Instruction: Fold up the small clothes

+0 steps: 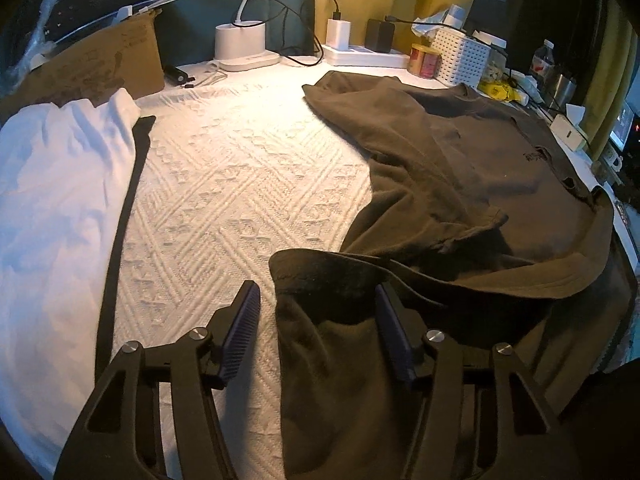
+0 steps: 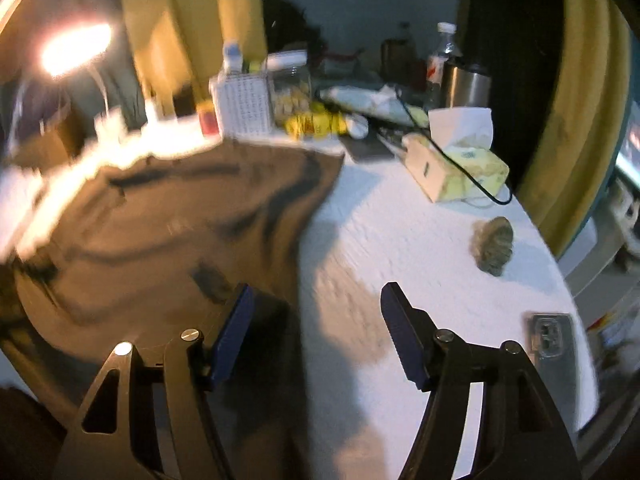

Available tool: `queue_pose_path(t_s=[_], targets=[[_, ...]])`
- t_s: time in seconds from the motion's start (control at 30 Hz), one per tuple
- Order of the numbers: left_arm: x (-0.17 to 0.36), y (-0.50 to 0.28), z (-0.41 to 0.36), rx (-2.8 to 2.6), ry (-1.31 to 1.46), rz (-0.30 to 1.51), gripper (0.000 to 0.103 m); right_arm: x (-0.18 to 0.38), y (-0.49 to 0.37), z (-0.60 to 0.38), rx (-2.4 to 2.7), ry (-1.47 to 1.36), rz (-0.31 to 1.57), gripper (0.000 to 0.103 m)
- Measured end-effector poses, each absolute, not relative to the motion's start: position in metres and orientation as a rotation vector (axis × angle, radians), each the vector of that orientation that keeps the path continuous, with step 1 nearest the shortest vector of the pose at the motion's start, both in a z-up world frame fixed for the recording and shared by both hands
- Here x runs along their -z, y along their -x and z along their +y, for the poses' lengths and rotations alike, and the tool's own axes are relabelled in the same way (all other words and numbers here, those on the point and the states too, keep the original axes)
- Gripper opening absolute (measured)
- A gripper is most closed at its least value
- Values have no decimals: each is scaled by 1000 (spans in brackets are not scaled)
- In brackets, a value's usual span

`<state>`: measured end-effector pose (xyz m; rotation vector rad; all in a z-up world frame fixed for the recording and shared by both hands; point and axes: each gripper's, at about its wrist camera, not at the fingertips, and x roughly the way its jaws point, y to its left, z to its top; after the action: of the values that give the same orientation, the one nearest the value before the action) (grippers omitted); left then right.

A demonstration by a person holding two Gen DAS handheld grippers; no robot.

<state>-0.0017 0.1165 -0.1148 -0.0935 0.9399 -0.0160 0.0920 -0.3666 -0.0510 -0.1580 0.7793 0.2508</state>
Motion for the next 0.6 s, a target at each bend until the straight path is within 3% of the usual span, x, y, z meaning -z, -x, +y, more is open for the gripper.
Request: queue_pose_path(t_s=[0.3,0.33,0.37,0.4,0.43,0.47,0.6], targets=[[115,-2,117,31,104,932,59,82,-106,-342,-361,313,820,69],[115,-2,116,34,102,930,55,83,-109,-340,-376,310,819,69],[115,-2,115,41,100,927,48,85,-112,-338,-395,306,820,65],[114,-1,114,53,101,926,32,86,-114,-336,-418,302,827,61],[114,-1,113,76,111,930,20,87,-115,-334,-435,300,833,49],[114,-1,111,84,108,930,17,88,-116,-332,-456,298,837,39],[112,1,104,72,72,923,7,92,-115,-325,-474,311,831,12]])
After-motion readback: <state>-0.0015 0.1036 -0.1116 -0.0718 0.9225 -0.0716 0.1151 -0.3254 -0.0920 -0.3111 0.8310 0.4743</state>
